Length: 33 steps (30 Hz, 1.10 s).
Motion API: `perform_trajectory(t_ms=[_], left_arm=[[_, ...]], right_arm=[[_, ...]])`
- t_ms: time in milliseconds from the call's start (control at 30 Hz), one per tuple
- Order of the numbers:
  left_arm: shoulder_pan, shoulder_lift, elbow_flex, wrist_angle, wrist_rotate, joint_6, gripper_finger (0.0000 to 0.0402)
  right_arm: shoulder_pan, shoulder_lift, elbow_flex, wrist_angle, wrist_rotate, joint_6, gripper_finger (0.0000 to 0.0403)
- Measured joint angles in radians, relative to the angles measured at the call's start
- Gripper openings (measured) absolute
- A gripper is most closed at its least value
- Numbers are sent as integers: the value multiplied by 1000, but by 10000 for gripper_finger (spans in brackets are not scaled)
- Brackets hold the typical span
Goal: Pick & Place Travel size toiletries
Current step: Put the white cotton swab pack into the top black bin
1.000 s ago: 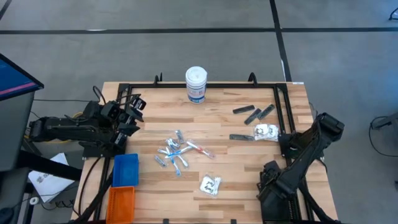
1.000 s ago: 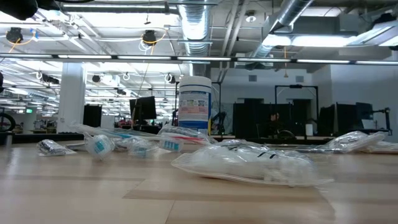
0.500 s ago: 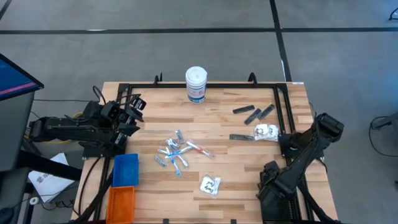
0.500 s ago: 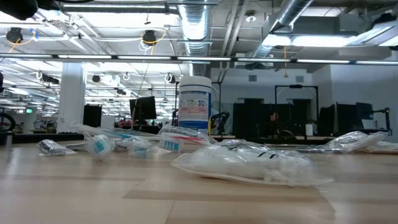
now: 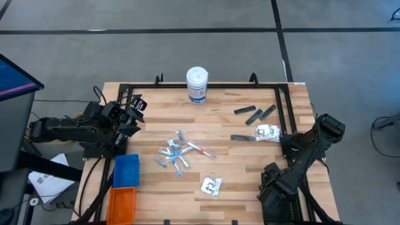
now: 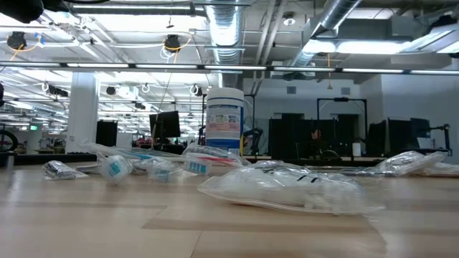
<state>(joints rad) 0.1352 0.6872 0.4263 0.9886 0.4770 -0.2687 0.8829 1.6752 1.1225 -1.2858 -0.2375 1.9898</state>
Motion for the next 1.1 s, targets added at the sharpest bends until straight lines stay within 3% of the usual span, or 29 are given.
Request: perform_trajectory(t_ms=[367,633,833,1100], left_arm=[[0,0,0,0,0,0,100],[0,0,0,0,0,1,100],[1,0,0,0,0,1,100],[1,0,0,0,0,1,100]], right_arm=[[0,0,0,10,0,-22,121],[-4,-12,8,46,-1,-52,135],[-28,-12,55,-52,0,-10,141],[-41,-13,50,6,-1,-55,202]])
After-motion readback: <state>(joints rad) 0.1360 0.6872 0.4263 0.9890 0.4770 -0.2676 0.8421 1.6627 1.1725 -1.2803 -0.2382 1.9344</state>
